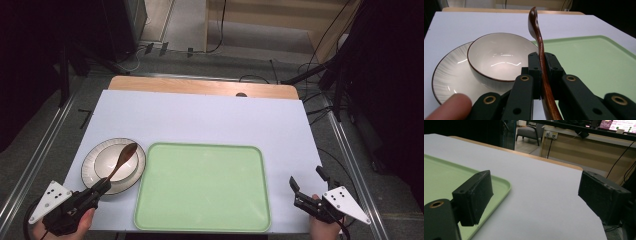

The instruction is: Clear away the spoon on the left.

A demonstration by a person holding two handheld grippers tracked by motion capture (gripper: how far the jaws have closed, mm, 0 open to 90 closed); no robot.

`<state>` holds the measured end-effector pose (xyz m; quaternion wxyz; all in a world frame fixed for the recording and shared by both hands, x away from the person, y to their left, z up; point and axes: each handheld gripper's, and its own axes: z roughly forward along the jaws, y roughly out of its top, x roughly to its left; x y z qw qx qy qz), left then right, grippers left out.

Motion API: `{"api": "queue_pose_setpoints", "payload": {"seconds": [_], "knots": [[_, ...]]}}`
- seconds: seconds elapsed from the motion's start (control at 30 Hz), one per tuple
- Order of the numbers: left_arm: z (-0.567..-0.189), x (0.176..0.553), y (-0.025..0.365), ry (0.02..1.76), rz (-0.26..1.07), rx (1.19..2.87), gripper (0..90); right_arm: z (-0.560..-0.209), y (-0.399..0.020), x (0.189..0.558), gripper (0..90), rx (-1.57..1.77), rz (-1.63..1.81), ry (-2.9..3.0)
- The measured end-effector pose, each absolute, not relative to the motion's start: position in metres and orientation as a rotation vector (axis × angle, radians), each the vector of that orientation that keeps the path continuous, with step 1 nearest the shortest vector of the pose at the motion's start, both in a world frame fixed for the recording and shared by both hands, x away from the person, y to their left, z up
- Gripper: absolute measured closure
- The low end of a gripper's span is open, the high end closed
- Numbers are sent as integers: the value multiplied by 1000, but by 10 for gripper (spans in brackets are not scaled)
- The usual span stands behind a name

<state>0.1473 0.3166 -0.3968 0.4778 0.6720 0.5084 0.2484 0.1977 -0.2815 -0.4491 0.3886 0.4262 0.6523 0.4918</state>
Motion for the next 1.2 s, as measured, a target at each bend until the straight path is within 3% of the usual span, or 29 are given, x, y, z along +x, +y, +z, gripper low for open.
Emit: {"api": "queue_pose_setpoints", "payload": {"seconds": [0.7, 1.2], "knots": [[-414, 163, 254, 1124, 571, 1681, 851, -450, -282, 198, 130, 1080, 1254, 1660], [-442, 189, 225, 1164, 530, 1695, 850, -451, -282, 200, 130, 1080, 1251, 1667]]}}
